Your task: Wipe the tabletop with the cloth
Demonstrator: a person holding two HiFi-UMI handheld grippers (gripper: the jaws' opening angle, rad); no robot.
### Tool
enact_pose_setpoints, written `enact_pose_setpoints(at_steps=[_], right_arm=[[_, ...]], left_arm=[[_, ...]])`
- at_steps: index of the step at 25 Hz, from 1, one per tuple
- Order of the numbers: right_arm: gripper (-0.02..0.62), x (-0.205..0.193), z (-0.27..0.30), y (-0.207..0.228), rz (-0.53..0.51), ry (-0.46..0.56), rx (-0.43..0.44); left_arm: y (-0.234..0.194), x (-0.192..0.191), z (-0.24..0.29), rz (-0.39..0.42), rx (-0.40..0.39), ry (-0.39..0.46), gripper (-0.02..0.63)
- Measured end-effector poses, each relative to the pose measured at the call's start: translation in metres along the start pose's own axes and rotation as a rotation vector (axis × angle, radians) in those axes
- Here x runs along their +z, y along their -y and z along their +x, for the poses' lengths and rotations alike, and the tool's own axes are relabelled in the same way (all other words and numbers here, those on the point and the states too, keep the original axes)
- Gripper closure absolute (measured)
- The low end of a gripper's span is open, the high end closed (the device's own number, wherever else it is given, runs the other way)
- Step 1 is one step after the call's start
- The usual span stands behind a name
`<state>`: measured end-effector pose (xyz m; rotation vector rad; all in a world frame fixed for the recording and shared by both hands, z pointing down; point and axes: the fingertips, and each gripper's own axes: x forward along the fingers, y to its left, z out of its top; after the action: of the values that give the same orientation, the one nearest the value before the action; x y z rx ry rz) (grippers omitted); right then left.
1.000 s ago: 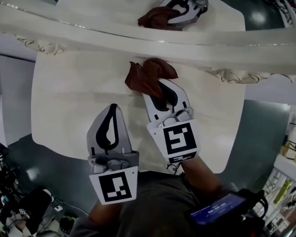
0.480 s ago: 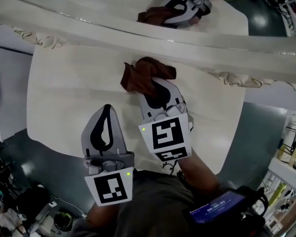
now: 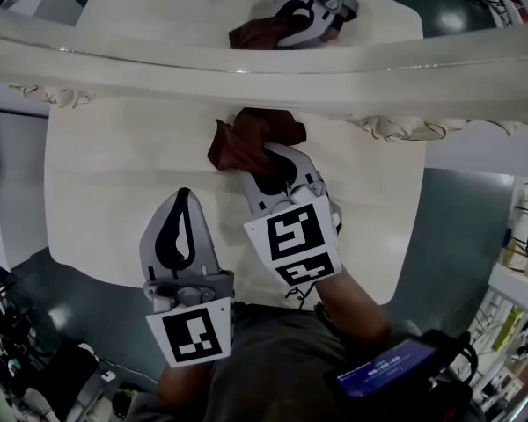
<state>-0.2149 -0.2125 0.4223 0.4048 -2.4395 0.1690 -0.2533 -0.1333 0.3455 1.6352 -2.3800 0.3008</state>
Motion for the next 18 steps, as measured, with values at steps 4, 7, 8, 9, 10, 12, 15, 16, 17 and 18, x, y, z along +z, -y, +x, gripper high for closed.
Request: enact_pose_setpoints(at_steps=[4, 7, 8, 9, 10, 12, 15, 16, 17, 18], right_arm=[[0.514, -0.005, -0.008, 0.011, 0.037, 0.0, -0.01], [0.514, -0.019, -0.021, 0.031, 0.053, -0.002, -0.018], [0.514, -0.022, -0.024, 0.036, 0.062, -0.001, -0.02], [0.515, -0.023, -0.025, 0.038, 0.07, -0.001, -0.019], [0.514, -0.023, -0.026, 0.038, 0.075, -0.001, -0.018], [0.515, -0.02, -0.025, 0.033, 0.08, -0.002, -0.017], [0.515, -0.016, -0.022, 0.026, 0.08, -0.006, -0.027], [0.515, -0.017, -0.024, 0.028, 0.082, -0.008, -0.033], [0.515, -0.02, -0.028, 0.034, 0.087, -0.009, -0.039], [0.515, -0.025, -0.033, 0.042, 0.093, -0.011, -0.045]], left_arm=[[0.015, 0.005, 0.005, 0.011, -0.035, 0.01, 0.592], [0.043, 0.007, 0.012, 0.025, -0.061, 0.012, 0.592], [0.049, 0.007, 0.014, 0.028, -0.067, 0.012, 0.592], [0.052, 0.008, 0.015, 0.031, -0.072, 0.011, 0.592], [0.053, 0.008, 0.015, 0.033, -0.077, 0.012, 0.592], [0.049, 0.011, 0.015, 0.037, -0.087, 0.015, 0.592], [0.042, 0.014, 0.014, 0.045, -0.102, 0.022, 0.592], [0.044, 0.015, 0.014, 0.047, -0.106, 0.022, 0.592], [0.049, 0.016, 0.015, 0.049, -0.11, 0.022, 0.592], [0.058, 0.016, 0.017, 0.051, -0.116, 0.023, 0.592]])
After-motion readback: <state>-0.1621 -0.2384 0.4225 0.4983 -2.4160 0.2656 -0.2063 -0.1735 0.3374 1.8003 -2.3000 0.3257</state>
